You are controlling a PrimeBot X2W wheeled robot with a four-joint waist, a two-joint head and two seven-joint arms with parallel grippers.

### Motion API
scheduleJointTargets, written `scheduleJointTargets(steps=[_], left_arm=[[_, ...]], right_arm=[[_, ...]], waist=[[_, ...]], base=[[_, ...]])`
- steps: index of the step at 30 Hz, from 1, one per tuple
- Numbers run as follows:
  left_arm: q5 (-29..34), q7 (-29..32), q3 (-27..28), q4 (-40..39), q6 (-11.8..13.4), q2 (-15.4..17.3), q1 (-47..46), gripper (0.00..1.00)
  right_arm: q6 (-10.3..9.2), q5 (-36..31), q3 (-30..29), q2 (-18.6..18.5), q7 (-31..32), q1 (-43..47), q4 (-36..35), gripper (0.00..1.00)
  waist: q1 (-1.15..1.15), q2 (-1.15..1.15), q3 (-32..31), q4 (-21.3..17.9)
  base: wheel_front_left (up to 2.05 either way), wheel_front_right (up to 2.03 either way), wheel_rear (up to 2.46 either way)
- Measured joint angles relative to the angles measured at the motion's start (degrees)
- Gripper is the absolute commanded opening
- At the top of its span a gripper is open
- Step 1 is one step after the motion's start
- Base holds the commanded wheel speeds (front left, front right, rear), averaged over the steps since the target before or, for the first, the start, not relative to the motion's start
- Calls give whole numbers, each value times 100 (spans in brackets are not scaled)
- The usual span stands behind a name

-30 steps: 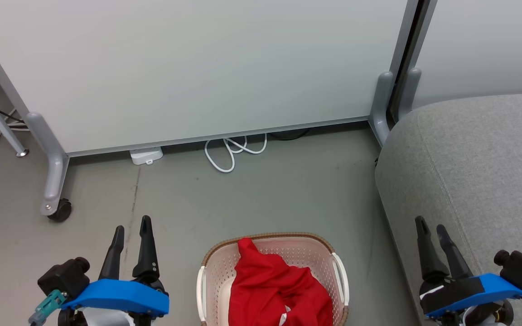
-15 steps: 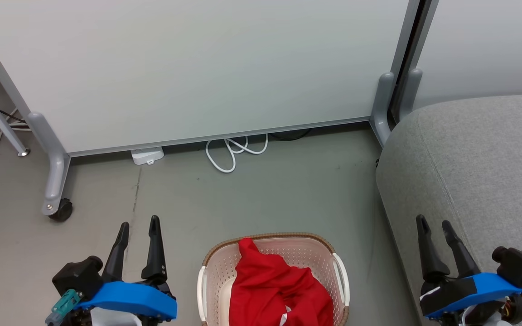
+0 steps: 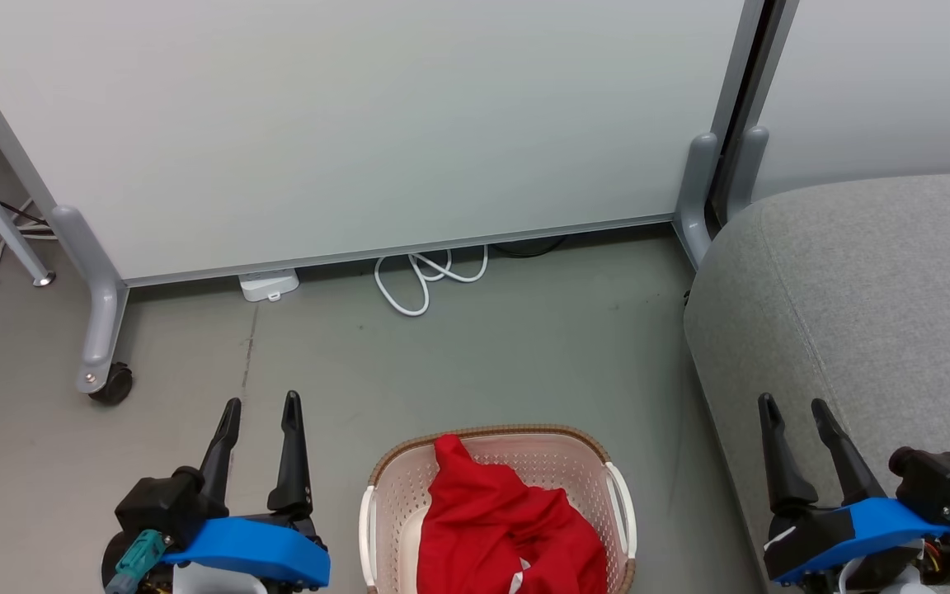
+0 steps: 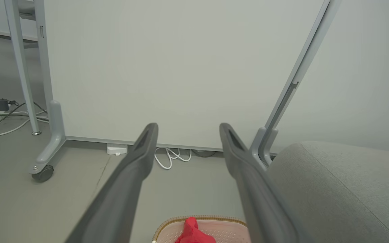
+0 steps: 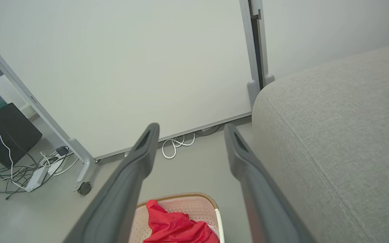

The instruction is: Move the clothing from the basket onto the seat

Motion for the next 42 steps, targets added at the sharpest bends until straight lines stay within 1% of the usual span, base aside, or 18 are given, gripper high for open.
scheduleJointTargets(steps=[34,42], left_arm=[[1106,-375,-112,74,-54,-30,6,100],[1147,-392,-131,89,-54,-31,9,100]], right_arm=[[8,-1428,-148,-21,-231,-3,30,100],[8,-1475,-141,-22,-236,-3,13,100]], waist=[[0,0,-11,18],[0,0,4,16]], base=[[0,0,0],[0,0,0]])
